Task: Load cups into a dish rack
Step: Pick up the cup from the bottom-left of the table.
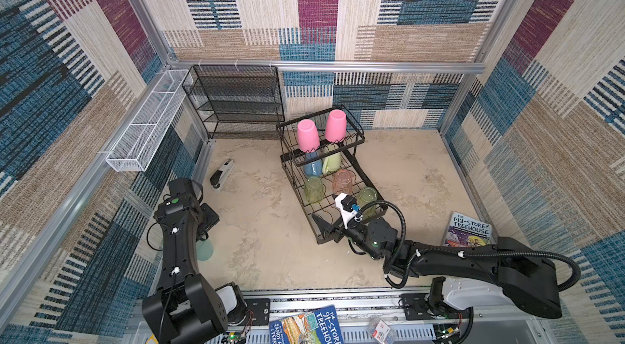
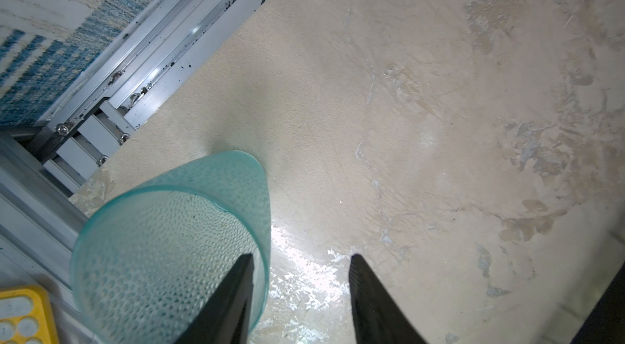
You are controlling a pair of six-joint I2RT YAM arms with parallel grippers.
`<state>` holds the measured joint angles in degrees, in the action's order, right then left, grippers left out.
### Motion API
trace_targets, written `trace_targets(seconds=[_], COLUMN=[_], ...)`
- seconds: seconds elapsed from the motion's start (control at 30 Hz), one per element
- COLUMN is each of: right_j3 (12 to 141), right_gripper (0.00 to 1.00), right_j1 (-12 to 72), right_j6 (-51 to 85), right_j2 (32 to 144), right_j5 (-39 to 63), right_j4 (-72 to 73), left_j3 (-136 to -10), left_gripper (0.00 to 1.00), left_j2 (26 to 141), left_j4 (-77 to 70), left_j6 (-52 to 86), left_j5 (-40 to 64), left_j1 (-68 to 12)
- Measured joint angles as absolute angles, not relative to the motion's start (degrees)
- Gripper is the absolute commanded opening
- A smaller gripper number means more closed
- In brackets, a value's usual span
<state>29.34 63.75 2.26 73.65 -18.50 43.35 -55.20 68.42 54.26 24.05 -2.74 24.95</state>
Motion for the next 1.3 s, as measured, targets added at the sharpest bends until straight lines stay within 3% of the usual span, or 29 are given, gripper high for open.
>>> trace_targets(seconds=[0.5, 0.67, 0.9, 1.17, 1.3], right_j3=[28.88, 28.64, 28.47, 27.79, 28.23], right_gripper=[0.93, 0.92, 0.92, 0.92, 0.93], right_j1=[63.77, 63.77, 63.77, 63.79, 63.77], right_j6=[2.28, 2.26, 2.02, 1.8, 1.89], right_j2=[74.46, 74.85, 74.74, 71.22, 69.04], right_j5=[-20.18, -20.62, -21.1, -21.74, -22.7], right_j4=[43.97, 44.25, 44.31, 44.18, 42.02], left_j3=[-55.0, -55.0, -55.0, -55.22, -55.92], left_gripper=[0.35, 0.24, 0.0, 0.0, 0.0], left_j2=[70.04, 72.01, 72.1, 69.28, 67.33], left_j4=[55.33, 55.64, 56.18, 56.49, 56.45], left_j6=[24.73, 24.91, 25.17, 25.32, 25.3], left_j5=[-6.39, -7.57, -8.69, -8.58, -6.59], left_j1=[24.84, 24.86, 24.84, 23.92, 19.18])
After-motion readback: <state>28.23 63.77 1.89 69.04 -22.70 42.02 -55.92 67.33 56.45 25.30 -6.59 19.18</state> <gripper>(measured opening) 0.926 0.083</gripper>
